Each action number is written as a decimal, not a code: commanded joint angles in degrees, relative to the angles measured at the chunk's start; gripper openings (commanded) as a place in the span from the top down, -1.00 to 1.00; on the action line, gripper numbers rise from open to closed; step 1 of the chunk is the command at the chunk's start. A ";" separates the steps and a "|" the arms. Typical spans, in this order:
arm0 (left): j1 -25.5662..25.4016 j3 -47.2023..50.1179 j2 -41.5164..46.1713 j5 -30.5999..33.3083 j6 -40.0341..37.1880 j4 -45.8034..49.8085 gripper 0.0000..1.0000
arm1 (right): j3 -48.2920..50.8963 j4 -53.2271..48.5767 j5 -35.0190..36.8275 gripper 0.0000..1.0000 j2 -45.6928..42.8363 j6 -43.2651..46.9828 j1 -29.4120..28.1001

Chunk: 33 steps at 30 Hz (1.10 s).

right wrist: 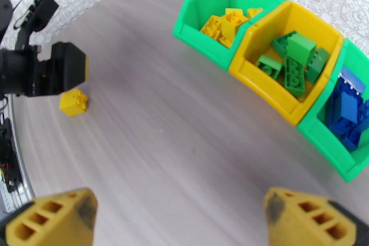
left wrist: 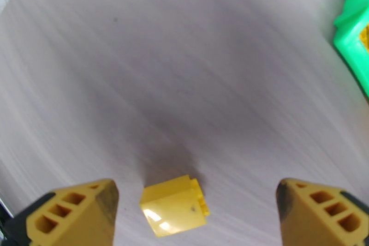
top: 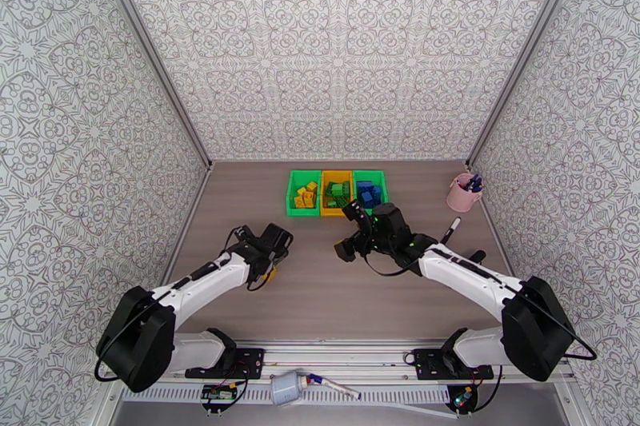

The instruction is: Sort the legos into containers by color

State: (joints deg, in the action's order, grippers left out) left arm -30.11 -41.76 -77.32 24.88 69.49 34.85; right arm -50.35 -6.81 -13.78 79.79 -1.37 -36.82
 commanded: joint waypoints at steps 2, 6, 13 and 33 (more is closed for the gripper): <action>0.16 1.17 -2.86 -2.53 4.93 -0.47 -0.82 | -1.11 -0.05 0.59 -1.00 0.46 1.32 -0.36; 0.38 2.03 -5.75 -3.82 5.91 -1.80 -0.75 | -1.07 -0.11 0.64 -0.99 0.54 1.45 -0.36; 0.17 1.94 -7.71 -4.67 6.62 -2.22 -0.45 | -0.63 -0.22 1.03 -0.99 0.47 1.37 -0.42; 0.46 -2.01 0.06 -3.44 -7.25 -4.33 0.43 | 0.78 0.10 2.32 -1.00 -2.70 1.01 -0.45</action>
State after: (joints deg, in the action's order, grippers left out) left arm -30.09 -40.77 -78.32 20.78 68.88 32.77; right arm -50.24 -6.85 -12.60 78.54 -0.58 -36.82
